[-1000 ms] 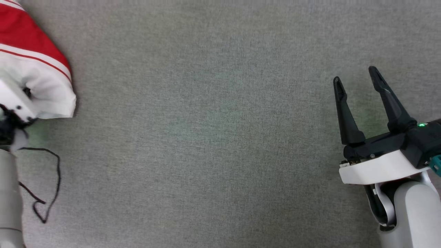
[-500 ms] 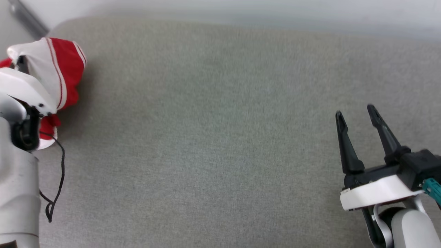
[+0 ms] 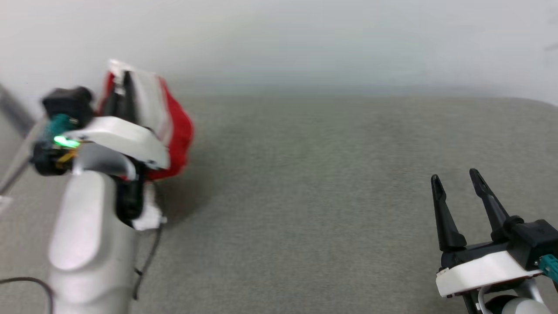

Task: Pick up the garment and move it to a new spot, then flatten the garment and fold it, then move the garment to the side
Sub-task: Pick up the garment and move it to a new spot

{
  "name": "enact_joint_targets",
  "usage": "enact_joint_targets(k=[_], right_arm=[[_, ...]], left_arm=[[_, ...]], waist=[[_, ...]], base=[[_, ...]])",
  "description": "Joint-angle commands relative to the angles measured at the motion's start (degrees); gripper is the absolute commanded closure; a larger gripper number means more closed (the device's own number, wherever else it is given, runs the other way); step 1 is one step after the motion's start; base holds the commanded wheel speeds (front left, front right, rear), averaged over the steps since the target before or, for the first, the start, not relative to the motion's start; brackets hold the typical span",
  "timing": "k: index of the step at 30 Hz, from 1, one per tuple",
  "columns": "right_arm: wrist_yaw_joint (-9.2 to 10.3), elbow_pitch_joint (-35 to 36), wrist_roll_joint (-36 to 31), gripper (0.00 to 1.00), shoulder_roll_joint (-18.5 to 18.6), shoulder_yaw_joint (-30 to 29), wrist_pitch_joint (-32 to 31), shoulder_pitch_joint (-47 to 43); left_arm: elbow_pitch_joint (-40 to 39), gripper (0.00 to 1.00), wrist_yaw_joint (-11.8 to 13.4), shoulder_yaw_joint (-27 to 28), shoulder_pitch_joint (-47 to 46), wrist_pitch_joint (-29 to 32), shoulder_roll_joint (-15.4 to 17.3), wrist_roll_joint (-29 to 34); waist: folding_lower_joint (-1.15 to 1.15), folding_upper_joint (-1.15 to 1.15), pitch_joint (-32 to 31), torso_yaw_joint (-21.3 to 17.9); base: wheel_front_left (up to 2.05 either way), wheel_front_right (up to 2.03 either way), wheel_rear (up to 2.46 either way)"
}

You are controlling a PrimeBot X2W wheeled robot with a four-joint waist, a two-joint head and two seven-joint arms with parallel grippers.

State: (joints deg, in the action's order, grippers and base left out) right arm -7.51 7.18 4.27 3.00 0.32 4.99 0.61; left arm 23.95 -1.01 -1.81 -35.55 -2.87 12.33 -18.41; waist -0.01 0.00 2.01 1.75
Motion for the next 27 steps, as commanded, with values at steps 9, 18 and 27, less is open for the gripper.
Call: enact_joint_targets(k=[9, 18, 27], right_arm=[[0.04, 1.99, 1.05, 0.00, -0.16, -0.28, -1.50, -1.15], [0.04, 2.08, 2.83, 0.00, -0.15, -0.47, 0.04, -0.38], [0.03, -0.22, 2.93, 0.00, -0.17, -0.50, 1.81, 2.37]], left_arm=[[-9.66, 1.00, -2.07, -10.84, 8.02, 1.20, -8.44, -1.88], [-9.51, 1.00, 1.26, -26.99, 15.01, -0.12, -9.36, -5.08], [-1.24, 0.00, 1.65, -32.62, 13.73, -5.67, -9.47, -5.66]], waist=[[0.01, 0.00, -0.87, -10.66], [0.01, 0.00, 5.65, -14.32], [0.01, 0.00, 8.53, -11.18]], base=[[0.00, 0.00, 0.00], [0.00, 0.00, 0.00], [0.00, 0.00, 0.00]])
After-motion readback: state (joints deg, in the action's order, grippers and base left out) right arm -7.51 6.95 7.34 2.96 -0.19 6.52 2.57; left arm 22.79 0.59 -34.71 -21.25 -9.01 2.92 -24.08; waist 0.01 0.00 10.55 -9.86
